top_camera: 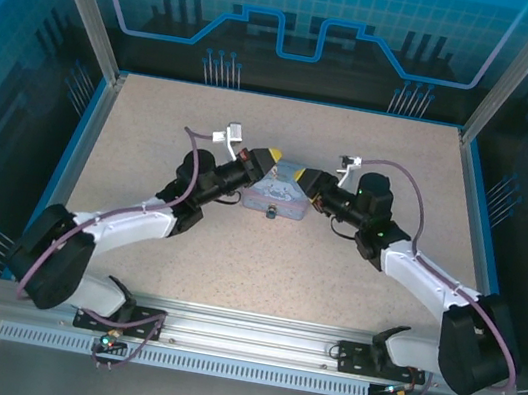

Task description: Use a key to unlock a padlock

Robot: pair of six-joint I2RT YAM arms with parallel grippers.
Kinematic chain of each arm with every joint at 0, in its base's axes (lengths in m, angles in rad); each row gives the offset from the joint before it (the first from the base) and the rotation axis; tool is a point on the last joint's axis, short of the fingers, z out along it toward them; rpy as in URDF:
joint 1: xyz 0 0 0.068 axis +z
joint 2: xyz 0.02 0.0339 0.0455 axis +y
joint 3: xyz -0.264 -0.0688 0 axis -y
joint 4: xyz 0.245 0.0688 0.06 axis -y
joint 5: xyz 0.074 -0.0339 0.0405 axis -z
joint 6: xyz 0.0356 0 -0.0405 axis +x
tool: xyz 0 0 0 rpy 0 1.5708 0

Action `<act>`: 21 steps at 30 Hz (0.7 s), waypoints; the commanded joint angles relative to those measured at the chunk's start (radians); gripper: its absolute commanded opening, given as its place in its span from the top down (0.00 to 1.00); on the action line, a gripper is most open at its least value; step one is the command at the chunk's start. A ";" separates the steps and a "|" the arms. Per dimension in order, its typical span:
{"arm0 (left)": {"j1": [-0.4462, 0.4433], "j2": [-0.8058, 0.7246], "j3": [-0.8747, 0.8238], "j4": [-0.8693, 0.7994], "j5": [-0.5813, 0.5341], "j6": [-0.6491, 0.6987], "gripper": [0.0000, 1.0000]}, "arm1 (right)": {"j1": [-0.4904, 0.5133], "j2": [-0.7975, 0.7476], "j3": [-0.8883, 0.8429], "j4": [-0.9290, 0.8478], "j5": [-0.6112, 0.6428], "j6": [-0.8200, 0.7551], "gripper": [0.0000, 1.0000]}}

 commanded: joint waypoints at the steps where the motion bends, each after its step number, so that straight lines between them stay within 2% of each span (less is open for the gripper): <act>1: -0.036 -0.044 0.022 -0.132 -0.184 0.099 1.00 | 0.032 0.040 -0.003 0.170 0.060 0.084 0.54; 4: -0.055 -0.054 0.009 -0.151 -0.261 0.050 1.00 | 0.055 0.056 0.010 0.219 0.075 0.088 0.55; 8: -0.064 -0.055 0.000 -0.158 -0.300 0.018 1.00 | 0.071 0.060 0.020 0.232 0.083 0.085 0.56; 13: -0.067 -0.042 0.000 -0.146 -0.304 0.013 1.00 | 0.088 0.072 0.035 0.241 0.077 0.086 0.57; 21: -0.068 -0.030 -0.002 -0.126 -0.300 0.005 1.00 | 0.113 0.135 0.063 0.285 0.055 0.100 0.65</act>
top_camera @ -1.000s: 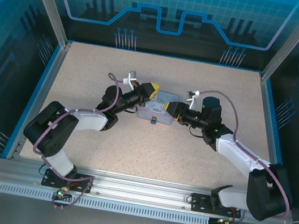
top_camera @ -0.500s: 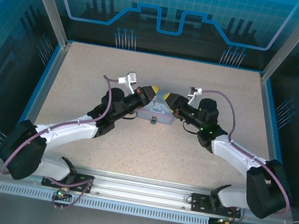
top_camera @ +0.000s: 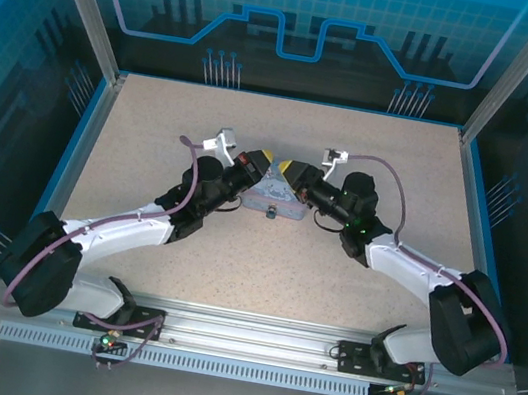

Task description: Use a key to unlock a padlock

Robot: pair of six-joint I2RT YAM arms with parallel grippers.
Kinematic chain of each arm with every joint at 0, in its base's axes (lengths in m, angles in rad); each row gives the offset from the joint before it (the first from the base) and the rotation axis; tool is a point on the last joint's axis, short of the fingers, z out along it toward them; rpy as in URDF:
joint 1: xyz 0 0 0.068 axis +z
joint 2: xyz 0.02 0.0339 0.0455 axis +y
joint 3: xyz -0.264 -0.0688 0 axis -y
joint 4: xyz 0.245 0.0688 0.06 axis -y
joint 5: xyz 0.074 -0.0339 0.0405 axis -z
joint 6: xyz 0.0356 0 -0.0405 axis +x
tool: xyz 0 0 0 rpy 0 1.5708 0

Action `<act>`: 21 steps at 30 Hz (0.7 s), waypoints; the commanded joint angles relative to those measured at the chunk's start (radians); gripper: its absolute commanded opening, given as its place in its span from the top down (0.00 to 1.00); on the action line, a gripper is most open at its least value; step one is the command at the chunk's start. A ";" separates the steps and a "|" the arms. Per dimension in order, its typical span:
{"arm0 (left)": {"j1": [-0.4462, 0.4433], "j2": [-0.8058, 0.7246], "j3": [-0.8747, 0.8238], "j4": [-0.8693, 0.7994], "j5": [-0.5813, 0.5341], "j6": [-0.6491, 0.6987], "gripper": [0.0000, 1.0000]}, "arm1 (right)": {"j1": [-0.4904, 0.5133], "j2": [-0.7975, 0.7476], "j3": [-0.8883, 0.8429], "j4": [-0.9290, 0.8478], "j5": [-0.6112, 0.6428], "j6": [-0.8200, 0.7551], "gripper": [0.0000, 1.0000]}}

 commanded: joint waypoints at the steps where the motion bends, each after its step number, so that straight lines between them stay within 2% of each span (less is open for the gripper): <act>1: -0.010 0.008 -0.002 0.021 -0.024 -0.002 1.00 | 0.018 0.032 0.035 0.074 -0.014 0.014 0.66; 21: -0.010 0.005 -0.028 0.039 -0.035 0.000 1.00 | 0.039 0.045 0.036 0.115 -0.035 0.030 0.74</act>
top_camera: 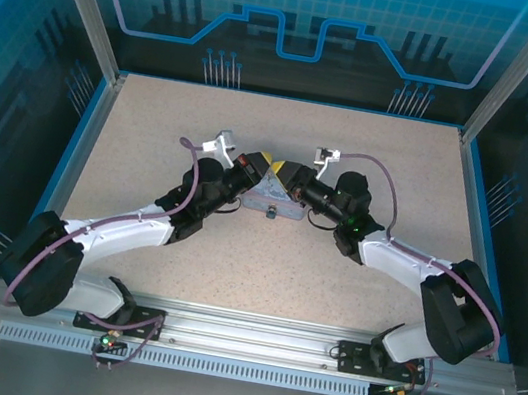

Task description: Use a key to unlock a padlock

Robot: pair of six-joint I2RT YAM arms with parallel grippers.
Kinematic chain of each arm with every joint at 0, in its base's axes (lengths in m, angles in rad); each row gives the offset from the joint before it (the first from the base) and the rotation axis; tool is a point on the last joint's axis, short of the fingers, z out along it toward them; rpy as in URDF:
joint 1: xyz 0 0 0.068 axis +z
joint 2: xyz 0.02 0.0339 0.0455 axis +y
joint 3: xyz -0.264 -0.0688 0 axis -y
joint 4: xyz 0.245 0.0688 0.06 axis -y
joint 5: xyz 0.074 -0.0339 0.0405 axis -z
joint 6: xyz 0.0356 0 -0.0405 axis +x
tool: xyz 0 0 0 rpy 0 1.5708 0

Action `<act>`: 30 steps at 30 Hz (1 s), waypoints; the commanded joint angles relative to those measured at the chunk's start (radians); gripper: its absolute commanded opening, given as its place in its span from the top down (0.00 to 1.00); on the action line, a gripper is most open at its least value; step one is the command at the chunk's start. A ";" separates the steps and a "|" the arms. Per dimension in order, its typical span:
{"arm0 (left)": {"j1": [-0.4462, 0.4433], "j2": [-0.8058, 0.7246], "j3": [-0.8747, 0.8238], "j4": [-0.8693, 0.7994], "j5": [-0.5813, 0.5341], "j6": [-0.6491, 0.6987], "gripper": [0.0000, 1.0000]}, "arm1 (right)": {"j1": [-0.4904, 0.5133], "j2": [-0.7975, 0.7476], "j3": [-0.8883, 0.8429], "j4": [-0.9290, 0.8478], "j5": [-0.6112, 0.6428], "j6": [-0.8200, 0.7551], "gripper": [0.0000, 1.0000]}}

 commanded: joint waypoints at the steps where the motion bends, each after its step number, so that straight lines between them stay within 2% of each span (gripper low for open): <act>1: -0.010 0.003 -0.014 0.040 -0.029 0.005 1.00 | 0.014 -0.009 0.023 0.040 -0.015 0.009 0.74; 30: -0.010 0.030 0.021 0.054 -0.055 0.014 1.00 | 0.033 0.042 0.031 0.080 -0.090 0.027 0.80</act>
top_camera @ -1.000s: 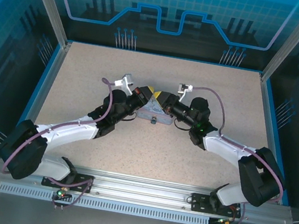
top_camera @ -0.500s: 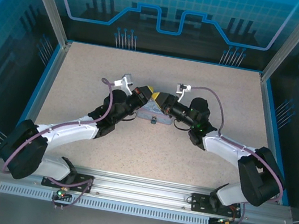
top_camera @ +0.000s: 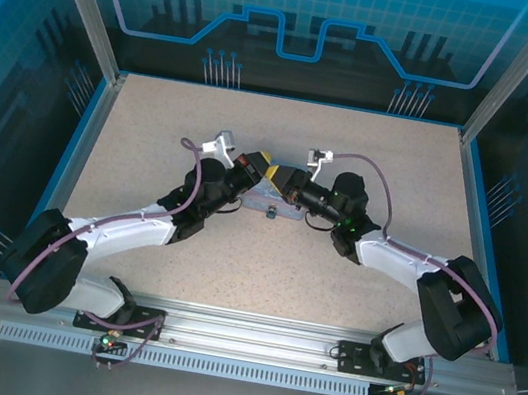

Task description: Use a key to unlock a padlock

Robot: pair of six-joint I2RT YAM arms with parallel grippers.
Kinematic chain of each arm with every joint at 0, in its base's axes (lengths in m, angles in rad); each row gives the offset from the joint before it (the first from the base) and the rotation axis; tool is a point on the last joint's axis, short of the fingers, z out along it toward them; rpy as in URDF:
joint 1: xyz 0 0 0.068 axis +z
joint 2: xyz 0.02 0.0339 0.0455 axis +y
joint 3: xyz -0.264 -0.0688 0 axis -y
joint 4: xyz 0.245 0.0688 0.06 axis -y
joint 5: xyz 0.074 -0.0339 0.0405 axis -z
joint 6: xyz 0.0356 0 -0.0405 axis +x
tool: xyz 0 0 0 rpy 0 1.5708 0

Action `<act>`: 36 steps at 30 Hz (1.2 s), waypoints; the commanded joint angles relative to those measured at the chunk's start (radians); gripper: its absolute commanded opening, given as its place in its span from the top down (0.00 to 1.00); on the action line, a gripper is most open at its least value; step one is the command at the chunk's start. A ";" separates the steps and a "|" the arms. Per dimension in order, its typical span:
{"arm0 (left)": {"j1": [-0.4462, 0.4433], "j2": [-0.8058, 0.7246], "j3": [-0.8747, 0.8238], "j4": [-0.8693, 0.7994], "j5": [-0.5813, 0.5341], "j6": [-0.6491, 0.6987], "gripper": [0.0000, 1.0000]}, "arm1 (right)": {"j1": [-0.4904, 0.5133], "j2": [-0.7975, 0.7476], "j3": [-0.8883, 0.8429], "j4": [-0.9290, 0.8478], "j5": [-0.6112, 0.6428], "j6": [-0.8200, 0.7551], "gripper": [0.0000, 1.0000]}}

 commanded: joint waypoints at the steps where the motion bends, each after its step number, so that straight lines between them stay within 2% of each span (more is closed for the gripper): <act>1: -0.010 0.007 0.022 0.047 -0.023 0.013 1.00 | 0.015 0.018 0.029 0.049 -0.015 0.012 0.81; 9: -0.010 0.007 0.014 0.055 -0.024 0.006 1.00 | 0.014 0.020 0.043 0.046 -0.018 0.010 1.00; 12: -0.009 0.008 0.017 0.053 -0.011 0.008 1.00 | 0.007 0.016 0.047 0.030 -0.025 -0.001 1.00; 13: -0.008 0.007 0.020 0.050 -0.003 0.009 0.93 | 0.004 0.013 0.048 0.019 -0.028 -0.009 1.00; 14: -0.003 0.005 0.025 0.042 0.010 0.012 0.77 | -0.001 0.008 0.048 0.006 -0.033 -0.017 1.00; 15: 0.006 0.003 0.030 0.032 0.029 0.012 0.66 | -0.008 0.002 0.047 -0.010 -0.041 -0.027 1.00; 17: 0.035 -0.004 0.045 -0.003 0.082 0.009 0.54 | -0.026 -0.011 0.046 -0.046 -0.061 -0.048 1.00; 23: 0.151 -0.018 0.110 -0.112 0.303 0.004 0.42 | -0.095 -0.059 0.041 -0.135 -0.139 -0.110 1.00; 28: 0.200 -0.003 0.196 -0.266 0.458 0.064 0.41 | -0.136 -0.095 0.033 -0.189 -0.195 -0.154 1.00; 36: 0.204 0.061 0.263 -0.309 0.629 0.121 0.58 | -0.153 -0.114 0.034 -0.197 -0.265 -0.171 1.00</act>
